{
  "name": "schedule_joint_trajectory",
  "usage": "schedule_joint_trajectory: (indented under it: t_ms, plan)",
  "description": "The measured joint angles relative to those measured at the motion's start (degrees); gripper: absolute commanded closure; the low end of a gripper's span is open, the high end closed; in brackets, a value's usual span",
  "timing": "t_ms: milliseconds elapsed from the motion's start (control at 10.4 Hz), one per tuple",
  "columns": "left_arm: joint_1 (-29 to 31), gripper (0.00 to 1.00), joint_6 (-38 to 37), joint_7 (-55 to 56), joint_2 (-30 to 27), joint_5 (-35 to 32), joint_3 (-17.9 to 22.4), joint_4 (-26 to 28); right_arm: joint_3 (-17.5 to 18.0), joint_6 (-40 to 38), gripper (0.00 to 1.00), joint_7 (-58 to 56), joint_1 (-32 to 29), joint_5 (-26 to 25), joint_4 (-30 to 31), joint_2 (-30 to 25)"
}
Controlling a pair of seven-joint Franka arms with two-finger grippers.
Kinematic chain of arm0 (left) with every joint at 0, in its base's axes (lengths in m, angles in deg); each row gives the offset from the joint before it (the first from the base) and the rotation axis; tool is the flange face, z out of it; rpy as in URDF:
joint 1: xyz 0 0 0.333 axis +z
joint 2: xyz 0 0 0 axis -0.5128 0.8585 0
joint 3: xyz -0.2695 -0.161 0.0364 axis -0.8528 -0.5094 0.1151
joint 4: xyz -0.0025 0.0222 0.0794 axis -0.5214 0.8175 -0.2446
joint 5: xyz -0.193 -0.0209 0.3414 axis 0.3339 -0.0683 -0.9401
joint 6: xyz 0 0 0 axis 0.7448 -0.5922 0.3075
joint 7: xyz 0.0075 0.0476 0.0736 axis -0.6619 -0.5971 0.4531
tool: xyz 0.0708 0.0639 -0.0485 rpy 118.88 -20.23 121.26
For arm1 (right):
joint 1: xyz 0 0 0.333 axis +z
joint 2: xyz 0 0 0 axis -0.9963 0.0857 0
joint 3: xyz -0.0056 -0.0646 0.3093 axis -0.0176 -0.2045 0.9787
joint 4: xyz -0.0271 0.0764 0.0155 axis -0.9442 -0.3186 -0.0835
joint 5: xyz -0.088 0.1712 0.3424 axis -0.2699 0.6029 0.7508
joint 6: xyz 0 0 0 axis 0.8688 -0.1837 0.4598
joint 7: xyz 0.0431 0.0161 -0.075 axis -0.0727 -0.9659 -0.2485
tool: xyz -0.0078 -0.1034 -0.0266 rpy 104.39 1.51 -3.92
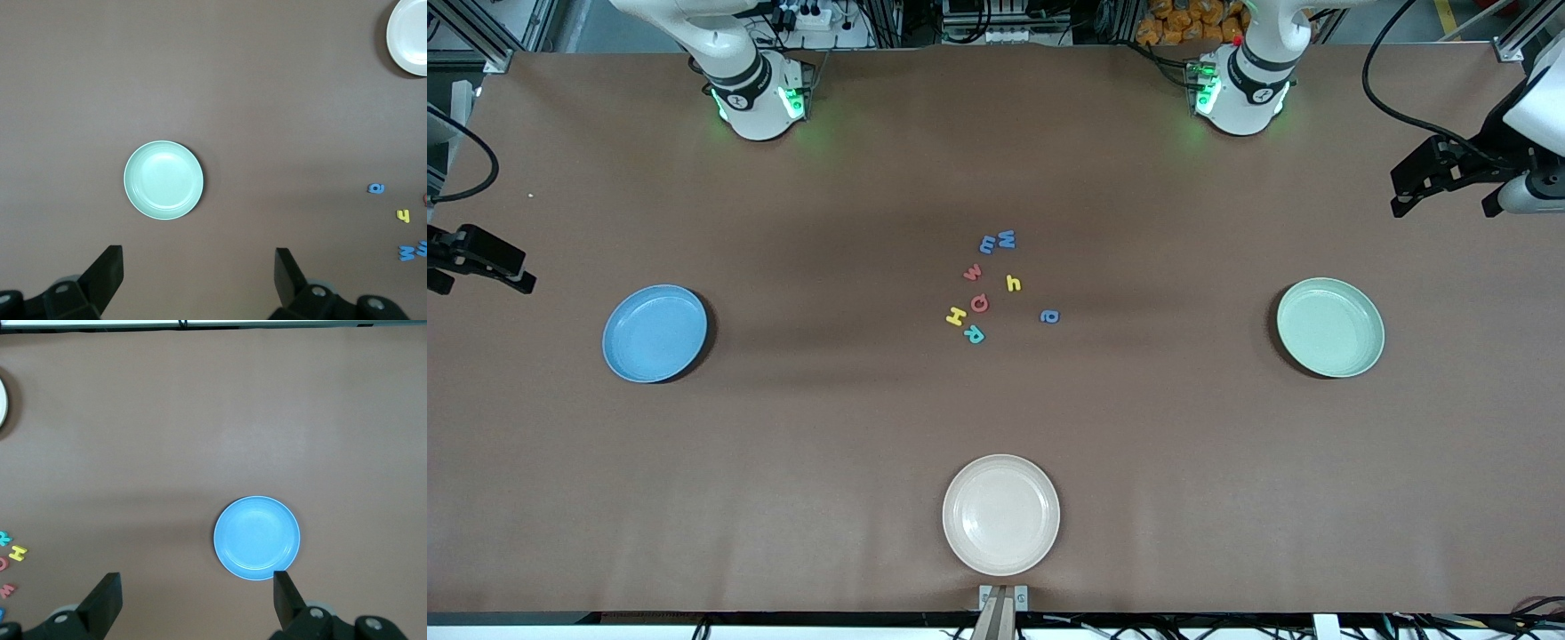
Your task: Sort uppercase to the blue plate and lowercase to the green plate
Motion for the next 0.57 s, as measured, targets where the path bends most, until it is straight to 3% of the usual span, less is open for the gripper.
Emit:
schedule_joint_trajectory:
  t_ms: [575]
  plan:
    - [-0.11, 0.00, -0.33, -0.06, -0.82, 1.35, -0.33, 0.00, 0.67, -2.50, 0.00, 0.76, 3.97, -0.22, 1.98, 0.16]
